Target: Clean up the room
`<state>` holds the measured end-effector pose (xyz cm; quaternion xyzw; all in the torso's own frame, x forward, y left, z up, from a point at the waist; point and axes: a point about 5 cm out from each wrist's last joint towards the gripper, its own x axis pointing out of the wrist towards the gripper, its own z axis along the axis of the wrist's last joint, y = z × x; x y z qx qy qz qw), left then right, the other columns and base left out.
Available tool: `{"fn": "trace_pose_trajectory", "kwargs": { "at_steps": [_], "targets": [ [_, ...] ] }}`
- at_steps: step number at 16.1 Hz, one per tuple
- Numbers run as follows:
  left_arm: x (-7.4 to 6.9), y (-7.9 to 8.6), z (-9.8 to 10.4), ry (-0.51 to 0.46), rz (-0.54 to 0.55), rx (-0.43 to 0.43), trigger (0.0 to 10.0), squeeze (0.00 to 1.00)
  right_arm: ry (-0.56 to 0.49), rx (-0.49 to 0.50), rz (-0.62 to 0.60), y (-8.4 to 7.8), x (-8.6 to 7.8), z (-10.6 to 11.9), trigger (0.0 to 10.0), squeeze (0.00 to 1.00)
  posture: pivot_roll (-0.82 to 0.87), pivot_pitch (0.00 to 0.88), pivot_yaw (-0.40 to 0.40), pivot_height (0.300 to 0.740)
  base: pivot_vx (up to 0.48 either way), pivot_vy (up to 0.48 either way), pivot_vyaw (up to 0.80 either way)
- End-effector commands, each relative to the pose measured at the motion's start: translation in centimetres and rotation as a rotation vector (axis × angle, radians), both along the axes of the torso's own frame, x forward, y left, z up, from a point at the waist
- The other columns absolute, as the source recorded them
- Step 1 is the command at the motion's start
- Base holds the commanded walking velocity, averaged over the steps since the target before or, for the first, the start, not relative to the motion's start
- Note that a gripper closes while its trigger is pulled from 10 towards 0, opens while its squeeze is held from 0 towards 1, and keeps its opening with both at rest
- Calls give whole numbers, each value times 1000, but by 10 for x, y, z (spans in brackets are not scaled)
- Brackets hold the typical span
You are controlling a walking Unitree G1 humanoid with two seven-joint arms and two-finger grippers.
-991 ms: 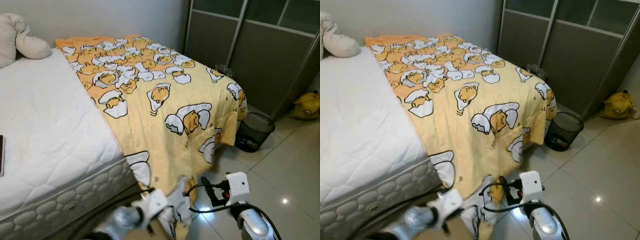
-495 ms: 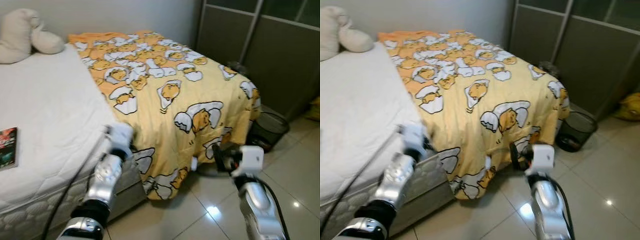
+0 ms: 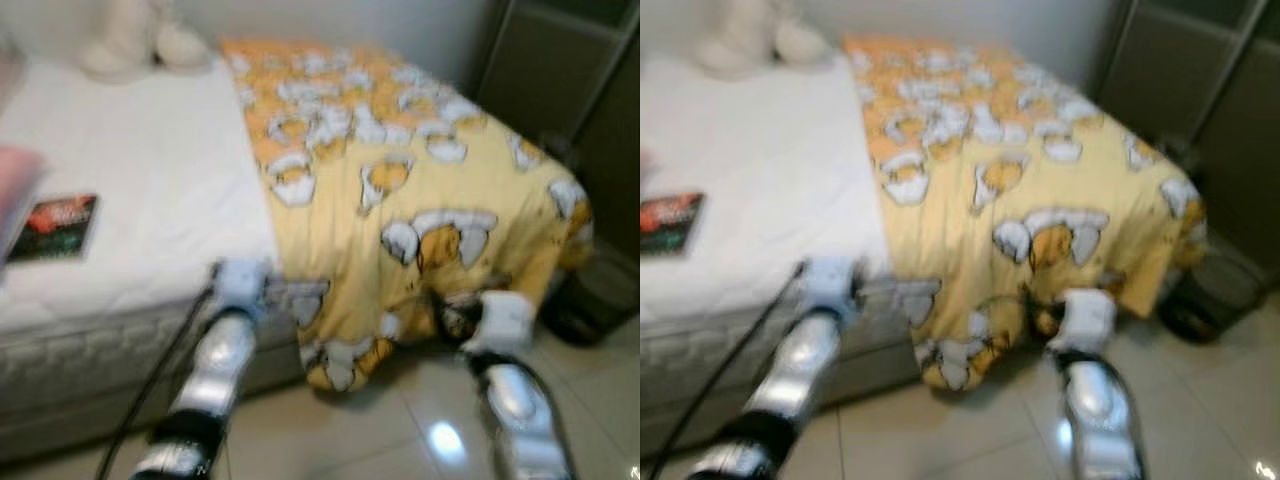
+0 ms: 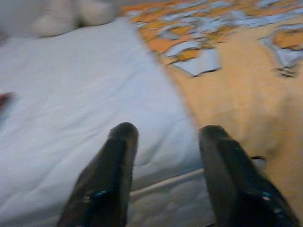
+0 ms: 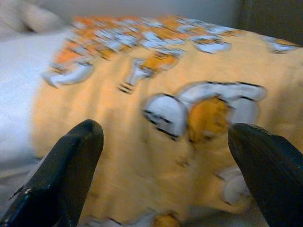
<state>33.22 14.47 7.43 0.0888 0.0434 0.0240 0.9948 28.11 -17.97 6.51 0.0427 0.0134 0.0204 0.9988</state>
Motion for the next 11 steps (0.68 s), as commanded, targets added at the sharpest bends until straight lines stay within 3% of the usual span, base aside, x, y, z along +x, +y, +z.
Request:
{"fn": "trace_pose_trajectory", "kwargs": {
  "at_steps": [1, 8, 9, 10, 11],
  "targets": [
    [4, -16, 5, 3, -23, 0, 10000, 1000, -1, -16, -28, -10, 0, 2, 10000, 0, 18, 0, 17, 731, 0, -480, 569],
    [9, -20, 4, 38, -50, 10, 10000, 1000, -1, -16, -29, -8, 3, 1, 10000, 0, 18, 0, 25, 731, 0, -471, 572],
    [9, -24, 4, 28, -71, 51, 10000, 1000, 4, -17, -32, -9, 2, 0, 10000, 0, 19, 0, 23, 731, 0, -469, 569],
    [9, -26, 3, 30, -73, 71, 10000, 0, 10, -16, -33, -10, 1, -2, 10000, 0, 20, 0, 21, 731, 0, 0, 569],
    [11, -25, 6, 13, -81, 52, 10000, 0, 17, -17, -31, -9, 1, -4, 10000, 0, 21, 0, 18, 731, 0, 0, 575]
  ]
}}
